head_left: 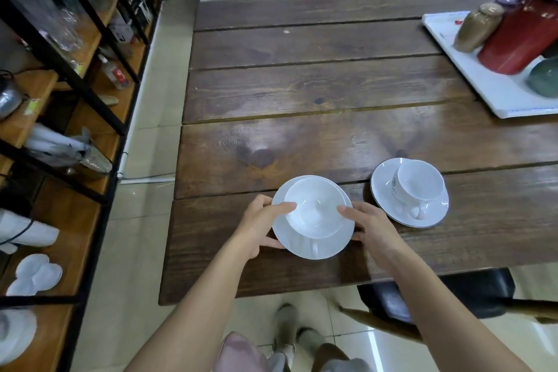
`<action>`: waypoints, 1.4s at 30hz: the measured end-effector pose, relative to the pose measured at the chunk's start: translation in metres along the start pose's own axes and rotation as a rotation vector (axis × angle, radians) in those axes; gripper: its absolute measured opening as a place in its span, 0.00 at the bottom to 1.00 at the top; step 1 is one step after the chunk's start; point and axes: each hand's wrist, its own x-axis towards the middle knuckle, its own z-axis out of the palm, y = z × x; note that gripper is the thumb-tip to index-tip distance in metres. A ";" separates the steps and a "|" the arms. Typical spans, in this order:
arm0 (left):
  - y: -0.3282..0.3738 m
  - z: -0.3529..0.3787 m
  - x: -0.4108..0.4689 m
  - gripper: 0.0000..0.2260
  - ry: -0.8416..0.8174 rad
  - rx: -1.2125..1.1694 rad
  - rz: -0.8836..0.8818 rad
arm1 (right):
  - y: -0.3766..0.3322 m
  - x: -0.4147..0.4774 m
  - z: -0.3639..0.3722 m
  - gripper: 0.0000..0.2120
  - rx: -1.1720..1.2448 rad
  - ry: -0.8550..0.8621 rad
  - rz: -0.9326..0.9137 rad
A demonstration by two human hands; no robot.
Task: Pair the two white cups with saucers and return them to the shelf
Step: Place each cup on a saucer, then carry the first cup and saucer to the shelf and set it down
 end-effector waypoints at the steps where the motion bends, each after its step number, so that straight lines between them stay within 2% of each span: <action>1: 0.000 0.001 -0.003 0.17 0.004 -0.019 0.006 | 0.000 0.000 -0.001 0.23 0.017 -0.009 0.005; 6: -0.002 0.001 -0.027 0.15 0.053 -0.127 0.056 | -0.012 -0.002 0.002 0.25 0.097 -0.089 -0.020; 12: -0.013 -0.014 -0.067 0.21 0.224 -0.237 0.151 | -0.040 -0.015 0.028 0.31 0.002 -0.229 -0.123; 18: -0.037 -0.054 -0.128 0.28 0.459 -0.384 0.243 | -0.066 -0.053 0.087 0.22 -0.071 -0.413 -0.182; 23: -0.058 -0.095 -0.195 0.19 0.613 -0.524 0.327 | -0.083 -0.108 0.147 0.20 -0.129 -0.538 -0.233; 26: -0.080 -0.121 -0.236 0.20 0.694 -0.579 0.397 | -0.088 -0.147 0.183 0.17 -0.174 -0.617 -0.296; 30: -0.119 -0.153 -0.298 0.20 0.815 -0.660 0.441 | -0.077 -0.203 0.237 0.19 -0.263 -0.735 -0.355; 37: -0.206 -0.214 -0.422 0.19 1.053 -0.732 0.459 | -0.027 -0.320 0.343 0.06 -0.304 -0.947 -0.348; 42: -0.274 -0.247 -0.497 0.19 1.272 -0.842 0.398 | 0.017 -0.397 0.420 0.11 -0.384 -1.121 -0.295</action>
